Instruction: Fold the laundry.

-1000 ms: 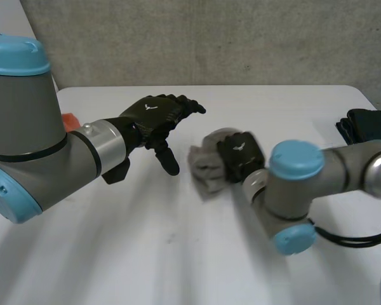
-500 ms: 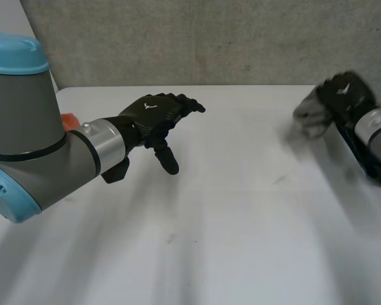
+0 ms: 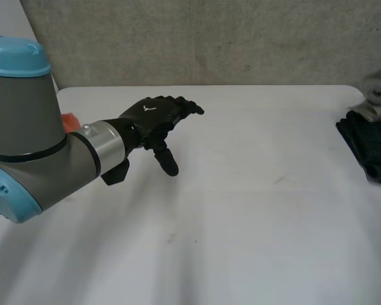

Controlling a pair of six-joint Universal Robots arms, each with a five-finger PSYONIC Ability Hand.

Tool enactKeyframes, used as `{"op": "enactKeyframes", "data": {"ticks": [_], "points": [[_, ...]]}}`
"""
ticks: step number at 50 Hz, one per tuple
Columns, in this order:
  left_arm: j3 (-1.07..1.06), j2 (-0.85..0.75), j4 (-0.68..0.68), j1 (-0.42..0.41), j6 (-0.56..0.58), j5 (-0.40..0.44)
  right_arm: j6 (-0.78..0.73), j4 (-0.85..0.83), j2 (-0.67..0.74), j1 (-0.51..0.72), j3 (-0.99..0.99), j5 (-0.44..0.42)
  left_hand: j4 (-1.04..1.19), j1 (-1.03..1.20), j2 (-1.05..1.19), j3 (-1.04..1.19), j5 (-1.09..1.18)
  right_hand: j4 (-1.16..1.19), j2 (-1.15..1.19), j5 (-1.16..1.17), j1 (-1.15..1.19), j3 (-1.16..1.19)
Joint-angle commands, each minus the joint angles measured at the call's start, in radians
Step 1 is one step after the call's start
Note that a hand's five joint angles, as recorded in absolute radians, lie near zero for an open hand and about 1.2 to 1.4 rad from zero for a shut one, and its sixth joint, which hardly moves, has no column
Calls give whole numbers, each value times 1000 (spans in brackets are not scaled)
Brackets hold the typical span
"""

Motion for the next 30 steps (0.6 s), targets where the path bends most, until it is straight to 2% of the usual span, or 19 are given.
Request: {"op": "enactKeyframes", "data": {"ticks": [1,3,7,8,9,18,22,26,27,30], "points": [[-14,-3,27,-3,-3,-1,-72,44,42,-102,85,-73,-10,1,-8,-16,-28,198,222,294,461,260],[-14,-3,30,-3,-9,-1,-95,57,38,-111,105,-108,-10,1,-8,-16,-28,96,119,192,358,158],[-14,-2,32,-2,-29,0,-143,111,13,-123,141,-146,-8,4,-5,-13,-25,-522,-499,-427,-260,-461],[-14,-2,32,-2,-30,0,-151,155,-10,-125,147,-145,-8,4,-5,-13,-25,-940,-916,-844,-677,-878],[-14,-2,32,-2,-33,0,-157,183,-25,-123,148,-143,-8,4,-5,-13,-25,-998,-975,-902,-736,-937],[-14,1,32,1,-33,0,-177,474,-232,-117,136,-99,-8,4,-5,-13,-25,-998,-975,-902,-736,-937],[-12,9,32,3,-33,0,-163,596,-340,-79,148,-35,-8,4,-5,-13,-25,-998,-975,-902,-736,-937],[-11,15,32,3,-33,-1,-139,674,-439,76,164,82,-10,1,-8,-16,-28,-998,-975,-902,-736,-937],[-9,15,32,3,-33,-1,-117,671,-465,137,177,143,-13,-2,-11,-19,-31,-998,-975,-902,-736,-937],[-8,37,34,6,-33,-3,-74,650,-495,228,201,234,-10,1,-8,-16,-28,-998,-975,-902,-736,-937]]}}
